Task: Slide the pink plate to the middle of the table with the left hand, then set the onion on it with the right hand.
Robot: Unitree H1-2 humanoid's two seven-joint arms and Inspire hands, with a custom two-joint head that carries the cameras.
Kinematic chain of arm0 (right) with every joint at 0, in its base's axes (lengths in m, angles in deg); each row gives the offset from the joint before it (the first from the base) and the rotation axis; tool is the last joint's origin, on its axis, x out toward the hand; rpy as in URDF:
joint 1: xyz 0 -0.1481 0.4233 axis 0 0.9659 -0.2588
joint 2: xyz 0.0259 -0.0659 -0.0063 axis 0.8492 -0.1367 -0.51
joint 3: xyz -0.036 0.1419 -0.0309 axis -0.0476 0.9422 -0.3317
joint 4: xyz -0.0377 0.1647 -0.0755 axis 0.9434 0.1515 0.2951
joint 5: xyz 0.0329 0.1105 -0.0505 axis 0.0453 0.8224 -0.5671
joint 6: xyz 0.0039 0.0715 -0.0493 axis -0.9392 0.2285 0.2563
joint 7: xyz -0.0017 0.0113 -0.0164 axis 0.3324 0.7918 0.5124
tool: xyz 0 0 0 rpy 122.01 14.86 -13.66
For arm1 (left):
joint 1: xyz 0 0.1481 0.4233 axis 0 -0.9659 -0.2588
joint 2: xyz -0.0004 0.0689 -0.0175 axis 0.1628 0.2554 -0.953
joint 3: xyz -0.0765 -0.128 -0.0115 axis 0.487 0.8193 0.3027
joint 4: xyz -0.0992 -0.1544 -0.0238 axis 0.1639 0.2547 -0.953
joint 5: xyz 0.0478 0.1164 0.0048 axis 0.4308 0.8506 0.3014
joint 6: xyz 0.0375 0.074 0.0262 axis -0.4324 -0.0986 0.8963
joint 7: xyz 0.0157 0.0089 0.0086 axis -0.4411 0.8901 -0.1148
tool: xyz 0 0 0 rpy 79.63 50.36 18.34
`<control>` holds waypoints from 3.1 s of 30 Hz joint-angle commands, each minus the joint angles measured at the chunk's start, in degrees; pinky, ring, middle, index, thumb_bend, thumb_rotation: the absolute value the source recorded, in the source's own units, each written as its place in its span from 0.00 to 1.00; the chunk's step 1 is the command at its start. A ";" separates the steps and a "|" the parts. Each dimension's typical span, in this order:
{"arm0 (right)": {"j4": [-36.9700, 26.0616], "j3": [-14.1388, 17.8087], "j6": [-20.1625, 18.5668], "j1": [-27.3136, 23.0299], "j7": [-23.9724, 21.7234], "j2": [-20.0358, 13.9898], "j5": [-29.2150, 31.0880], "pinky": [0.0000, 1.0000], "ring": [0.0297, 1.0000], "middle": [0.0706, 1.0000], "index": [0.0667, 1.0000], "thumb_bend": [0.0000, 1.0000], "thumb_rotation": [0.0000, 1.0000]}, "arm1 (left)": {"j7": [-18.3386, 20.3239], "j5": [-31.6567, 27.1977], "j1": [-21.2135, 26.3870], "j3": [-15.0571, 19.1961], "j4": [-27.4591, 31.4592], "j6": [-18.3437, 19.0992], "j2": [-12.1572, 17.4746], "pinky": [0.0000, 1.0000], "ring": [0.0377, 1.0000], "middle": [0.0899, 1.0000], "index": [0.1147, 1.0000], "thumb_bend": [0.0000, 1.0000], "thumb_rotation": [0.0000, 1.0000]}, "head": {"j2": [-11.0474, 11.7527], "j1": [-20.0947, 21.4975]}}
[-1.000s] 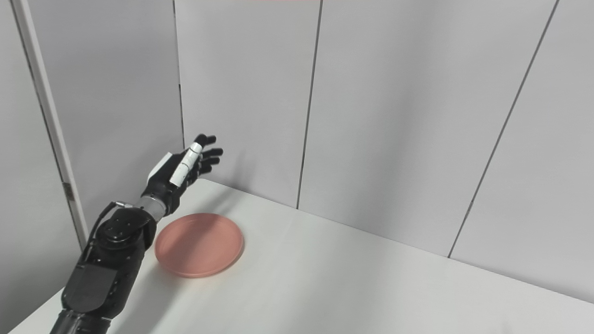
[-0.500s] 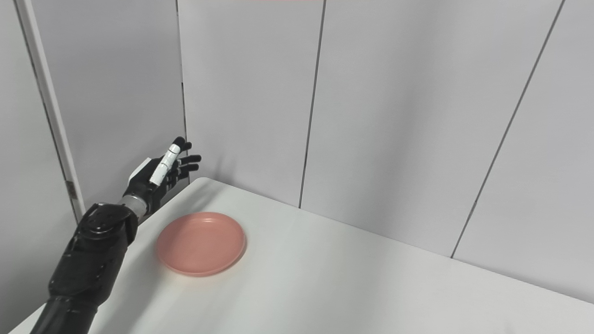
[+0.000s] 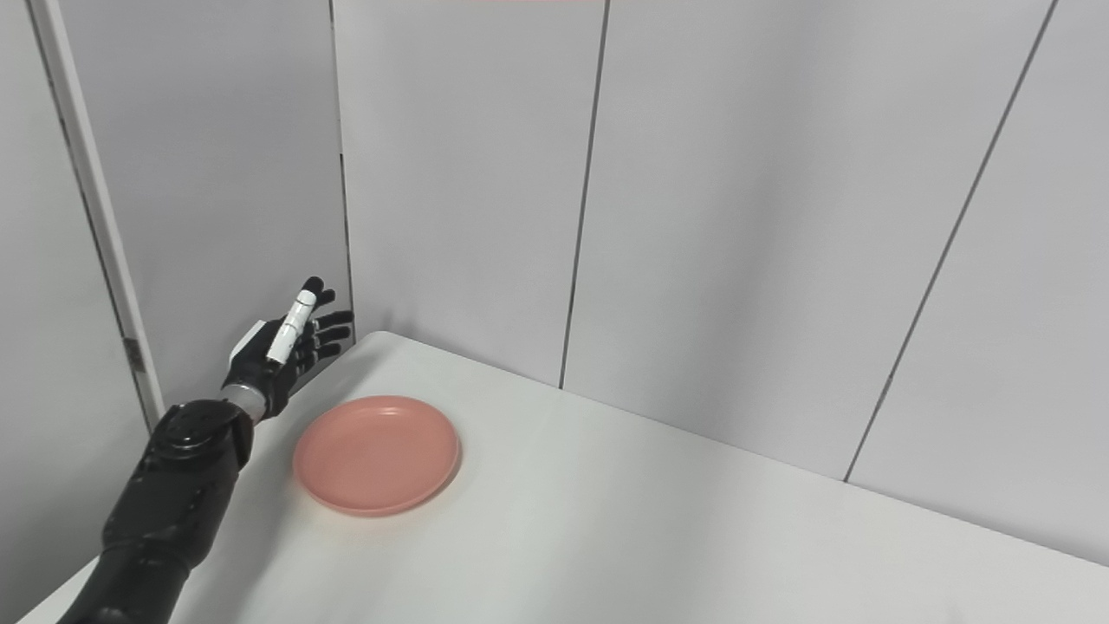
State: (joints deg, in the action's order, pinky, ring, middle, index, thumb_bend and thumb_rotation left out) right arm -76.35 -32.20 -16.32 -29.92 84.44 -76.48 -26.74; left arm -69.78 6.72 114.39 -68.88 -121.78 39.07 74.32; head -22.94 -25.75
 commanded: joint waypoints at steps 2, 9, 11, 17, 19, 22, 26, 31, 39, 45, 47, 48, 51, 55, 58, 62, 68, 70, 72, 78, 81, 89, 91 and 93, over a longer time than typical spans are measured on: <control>3.44 0.12 -0.50 4.47 -0.03 0.49 -0.03 1.00 1.00 1.00 1.00 0.63 1.00 | -1.51 0.38 3.95 0.06 -1.26 -4.71 2.22 0.88 0.84 0.81 0.88 0.83 0.91 | -0.11 0.30; 2.91 0.13 -0.54 4.86 0.04 0.49 -0.19 1.00 1.00 1.00 1.00 0.62 1.00 | -2.74 -0.38 5.00 0.23 -8.06 -9.06 2.20 0.90 0.85 0.83 0.86 0.85 0.89 | -0.40 0.26; 2.71 0.13 -0.74 4.91 0.13 0.52 -0.29 1.00 0.99 0.99 1.00 0.62 1.00 | -2.67 -0.49 5.06 0.17 -8.43 -9.25 2.28 0.90 0.85 0.83 0.86 0.85 0.89 | -0.43 0.28; 2.60 0.19 -0.99 4.95 0.09 0.47 -0.08 1.00 0.99 1.00 1.00 0.62 1.00 | -0.90 -2.40 5.48 0.70 -12.06 -9.99 2.55 0.90 0.85 0.84 0.87 0.85 0.87 | -0.76 0.32; 2.50 0.19 -1.01 4.95 0.11 0.40 -0.18 1.00 0.99 0.99 1.00 0.63 1.00 | -0.54 -2.83 5.45 0.81 -13.28 -10.60 2.53 0.90 0.85 0.83 0.87 0.84 0.87 | -0.92 0.37; 2.63 0.26 -0.85 4.91 -0.01 0.29 -0.08 1.00 0.99 0.99 1.00 0.63 1.00 | -0.14 -3.64 5.13 0.90 -14.60 -10.57 2.49 0.90 0.85 0.83 0.86 0.85 0.86 | -0.97 0.36; 2.60 0.31 -0.92 4.91 0.02 0.19 -0.15 1.00 0.99 0.99 1.00 0.63 1.00 | 0.85 -4.85 4.28 0.98 -14.52 -10.34 2.32 0.90 0.85 0.83 0.88 0.83 0.87 | -1.00 0.30; 2.28 0.26 -0.96 5.01 -0.05 0.22 -0.11 1.00 0.99 0.99 1.00 0.62 1.00 | 2.52 -6.27 2.73 1.10 -13.79 -10.25 1.92 0.89 0.85 0.83 0.87 0.82 0.88 | -1.16 0.37; 2.07 0.24 -1.38 4.77 0.25 0.41 -0.21 1.00 0.98 0.99 1.00 0.63 1.00 | 4.27 -8.02 -1.48 0.18 -6.23 -6.23 -0.37 0.85 0.84 0.83 0.84 0.83 0.87 | -1.56 0.80; 1.97 0.22 -1.62 4.78 0.15 0.30 -0.35 1.00 0.99 0.99 1.00 0.62 1.00 | 3.55 -7.59 -2.85 -0.99 -2.02 -4.15 -1.83 0.83 0.83 0.83 0.85 0.82 0.90 | -1.70 0.77; 1.87 0.23 -1.73 4.81 0.20 0.31 -0.41 1.00 0.98 0.99 1.00 0.62 1.00 | 3.29 -7.75 -3.20 -1.13 -0.54 -3.28 -2.23 0.84 0.83 0.83 0.85 0.82 0.90 | -1.71 0.76; 1.84 0.24 -1.76 4.81 0.20 0.32 -0.43 1.00 0.98 0.99 1.00 0.62 1.00 | 3.23 -7.79 -3.30 -1.12 -0.19 -3.03 -2.31 0.84 0.83 0.82 0.85 0.82 0.90 | -1.71 0.76; 1.69 0.26 -1.72 4.83 0.09 0.50 -0.10 1.00 0.98 0.99 1.00 0.62 1.00 | 3.62 -7.92 -3.40 -1.39 1.52 -1.88 -2.68 0.87 0.84 0.83 0.84 0.81 0.91 | -1.89 0.84; 1.66 0.23 -1.89 4.82 0.18 0.59 -0.11 1.00 0.98 0.99 1.00 0.62 1.00 | 3.65 -8.09 -3.78 -1.38 3.37 -0.72 -3.14 0.88 0.84 0.82 0.84 0.81 0.92 | -2.03 0.97; 1.61 0.25 -1.96 4.80 0.26 0.68 -0.06 1.00 0.98 0.98 1.00 0.62 1.00 | 3.77 -8.26 -4.01 -1.31 4.20 -0.12 -3.39 0.88 0.83 0.81 0.84 0.81 0.92 | -2.06 1.00; 1.66 0.20 -2.09 4.68 0.51 0.75 -0.42 1.00 0.97 0.98 1.00 0.63 1.00 | 4.53 -9.04 -5.18 -1.49 6.61 1.07 -4.37 0.87 0.84 0.82 0.85 0.79 0.94 | -2.09 1.28; 1.51 0.10 -2.01 4.81 0.44 0.63 -0.70 1.00 0.98 0.98 1.00 0.62 1.00 | 4.95 -9.95 -6.33 -1.76 8.40 1.71 -5.94 0.86 0.84 0.84 0.86 0.81 0.92 | -2.44 1.48; 1.33 0.15 -2.19 4.85 0.47 0.71 -0.51 1.00 0.97 0.98 1.00 0.61 1.00 | 5.25 -9.98 -6.65 -2.14 8.95 1.78 -6.29 0.88 0.84 0.84 0.86 0.82 0.92 | -2.52 1.58; 1.23 0.17 -2.40 4.87 0.56 0.74 -0.50 1.00 0.97 0.98 1.00 0.62 1.00 | 5.42 -9.87 -6.90 -2.52 9.36 1.84 -6.53 0.90 0.84 0.84 0.86 0.82 0.92 | -2.52 1.58; 1.16 0.09 -2.50 4.90 0.80 0.78 -0.64 1.00 0.97 0.98 1.00 0.63 1.00 | 6.26 -10.20 -7.38 -3.45 9.79 1.84 -7.02 0.88 0.84 0.84 0.87 0.84 0.91 | -2.73 1.80; 1.32 0.02 -1.98 4.87 0.68 0.77 -0.44 1.00 0.97 0.98 1.00 0.63 1.00 | 6.41 -10.29 -7.46 -3.67 10.13 2.08 -7.28 0.87 0.85 0.85 0.88 0.84 0.91 | -2.79 1.83; 1.09 -0.06 -2.40 4.84 0.85 0.88 -0.40 1.00 0.97 0.98 1.00 0.64 1.00 | 6.88 -10.87 -7.49 -3.59 11.54 3.22 -7.70 0.87 0.83 0.85 0.87 0.83 0.91 | -2.83 2.08; 0.87 -0.13 -2.54 4.82 0.92 0.92 -0.48 1.00 0.97 0.98 1.00 0.63 1.00 | 6.91 -10.76 -7.46 -3.83 12.20 3.61 -7.87 0.86 0.83 0.85 0.87 0.83 0.91 | -2.88 2.12; 0.97 -0.17 -2.45 4.78 0.92 0.93 -0.40 1.00 0.97 0.98 1.00 0.62 1.00 | 7.08 -10.65 -7.56 -4.20 12.87 3.93 -8.12 0.85 0.83 0.85 0.87 0.82 0.91 | -2.98 2.18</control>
State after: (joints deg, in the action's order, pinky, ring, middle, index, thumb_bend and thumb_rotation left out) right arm -77.67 -32.09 -17.36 -28.73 85.52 -76.38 -27.17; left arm -63.95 -3.06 105.20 -72.83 -111.04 43.00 65.63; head -25.84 -23.64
